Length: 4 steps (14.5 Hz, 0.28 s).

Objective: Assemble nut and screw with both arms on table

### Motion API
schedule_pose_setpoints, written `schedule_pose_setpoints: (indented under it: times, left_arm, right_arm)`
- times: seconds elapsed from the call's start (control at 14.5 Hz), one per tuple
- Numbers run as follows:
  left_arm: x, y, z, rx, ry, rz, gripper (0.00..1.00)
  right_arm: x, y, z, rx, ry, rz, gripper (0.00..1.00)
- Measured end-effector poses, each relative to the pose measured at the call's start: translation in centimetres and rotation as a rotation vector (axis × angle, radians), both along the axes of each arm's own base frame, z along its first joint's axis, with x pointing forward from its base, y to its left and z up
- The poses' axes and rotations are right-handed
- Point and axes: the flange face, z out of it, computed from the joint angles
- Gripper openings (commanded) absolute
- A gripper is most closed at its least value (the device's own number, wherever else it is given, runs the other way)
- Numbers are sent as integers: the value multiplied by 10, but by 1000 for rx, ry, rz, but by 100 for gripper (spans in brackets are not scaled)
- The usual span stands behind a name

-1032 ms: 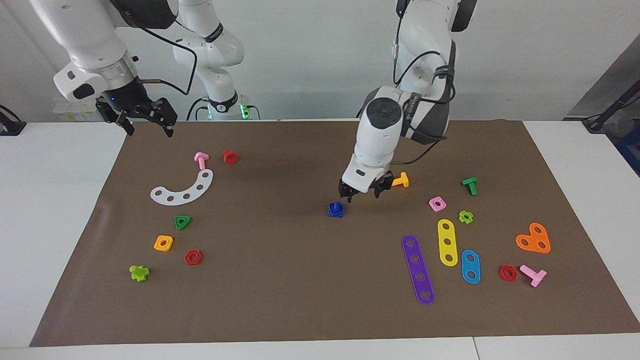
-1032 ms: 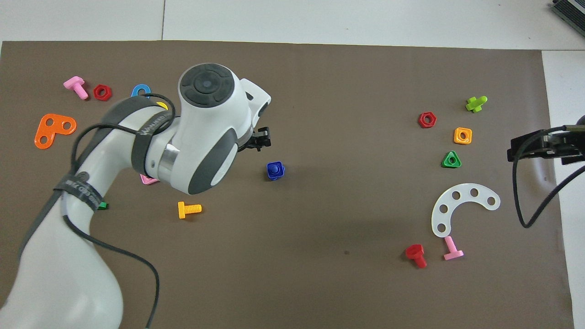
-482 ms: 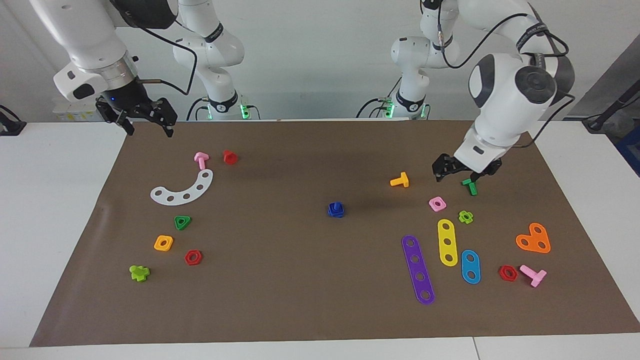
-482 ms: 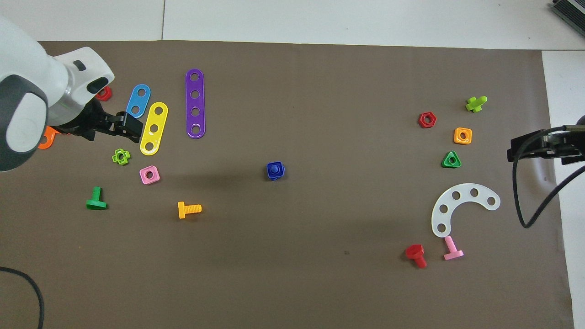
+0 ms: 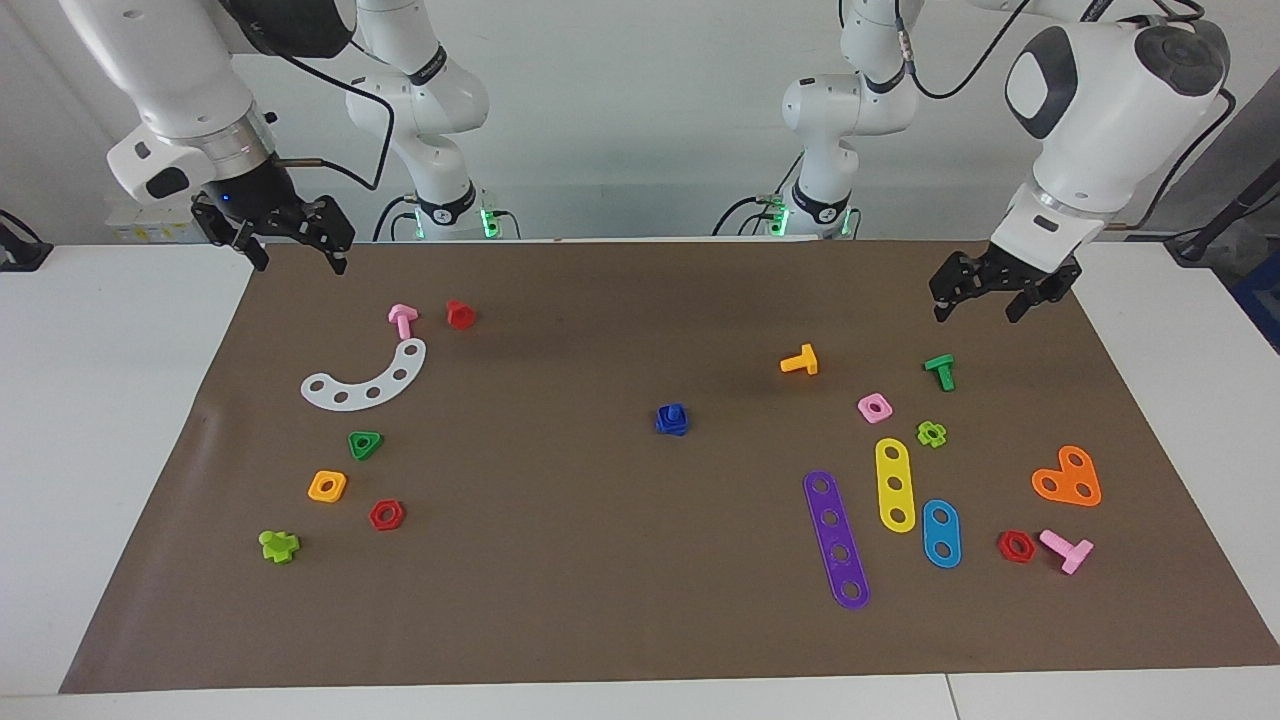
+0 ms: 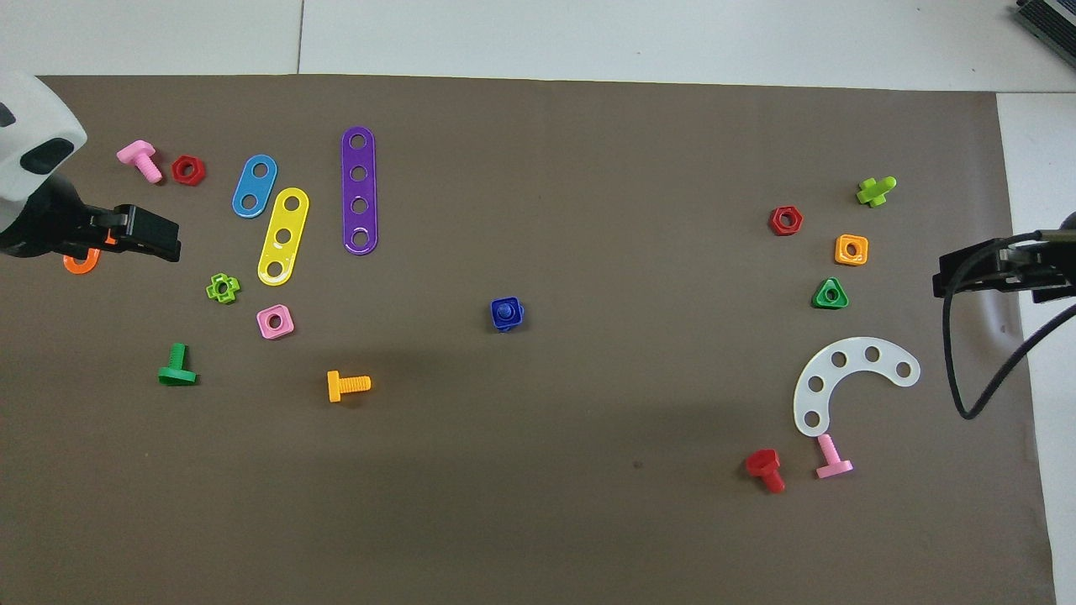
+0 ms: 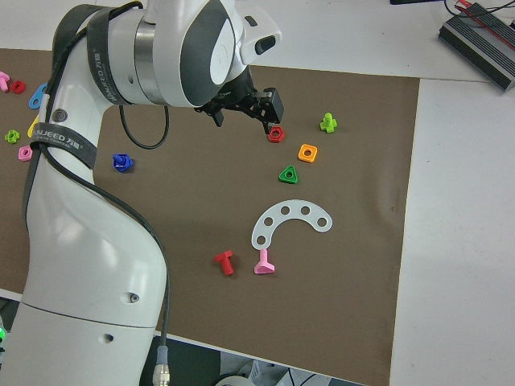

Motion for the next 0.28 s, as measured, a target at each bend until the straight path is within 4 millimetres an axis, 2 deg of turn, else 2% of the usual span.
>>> schedule_pose_setpoints:
  times: [0.28]
  left_arm:
    - [-10,0,24,2,10,-2,100]
  right_arm:
    - [0,0,0,0,0,0,100]
